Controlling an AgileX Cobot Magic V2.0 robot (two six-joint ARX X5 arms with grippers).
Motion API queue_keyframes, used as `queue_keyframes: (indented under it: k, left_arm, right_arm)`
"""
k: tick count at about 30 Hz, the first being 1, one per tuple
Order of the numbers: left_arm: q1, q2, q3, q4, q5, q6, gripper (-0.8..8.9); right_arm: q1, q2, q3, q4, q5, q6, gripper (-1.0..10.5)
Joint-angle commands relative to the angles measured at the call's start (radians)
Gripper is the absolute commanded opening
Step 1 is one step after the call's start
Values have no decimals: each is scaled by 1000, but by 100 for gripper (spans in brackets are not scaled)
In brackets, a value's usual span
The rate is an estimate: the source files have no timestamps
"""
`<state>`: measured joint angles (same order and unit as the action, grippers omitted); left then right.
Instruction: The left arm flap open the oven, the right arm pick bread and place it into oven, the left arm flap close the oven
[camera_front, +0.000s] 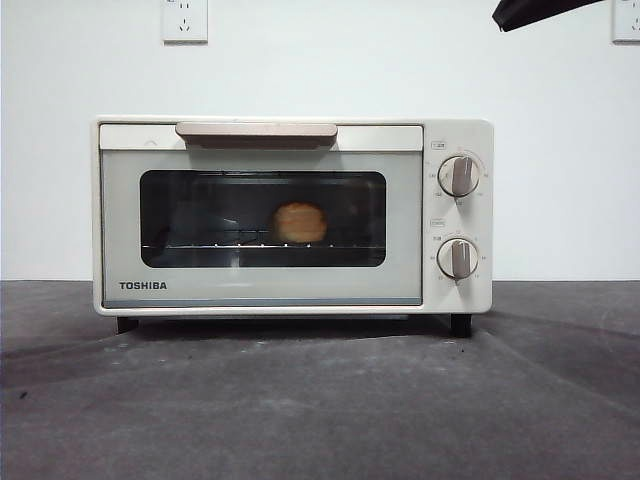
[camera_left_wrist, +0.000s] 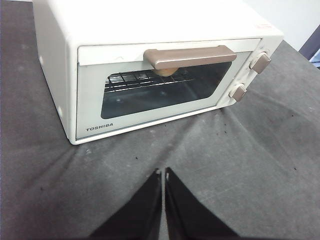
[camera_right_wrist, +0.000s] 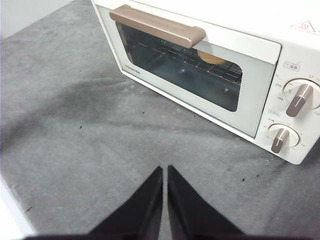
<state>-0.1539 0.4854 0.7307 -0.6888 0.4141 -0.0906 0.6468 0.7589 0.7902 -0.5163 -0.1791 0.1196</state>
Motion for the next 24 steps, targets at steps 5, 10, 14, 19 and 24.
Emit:
queue_keyframes:
  k: [5,10,14,19,24]
  left_arm:
    - [0,-3,16,20,-11,124,19]
    - [46,-67,-9,192,-92,210,19]
    - [100,-143,-87,391,-237,210,19]
    - [142,-232,-205,513,-333,210,19]
    - [171,-317,-352,562,-360,211,19]
  right_arm:
    - [5,4,14,10,3,4,11]
    - [5,4,14,10,3,4,11]
    - [5,4,14,10,3,4,11]
    - [5,4,14,10,3,4,11]
    - [5,4,14,10,3,4,11]
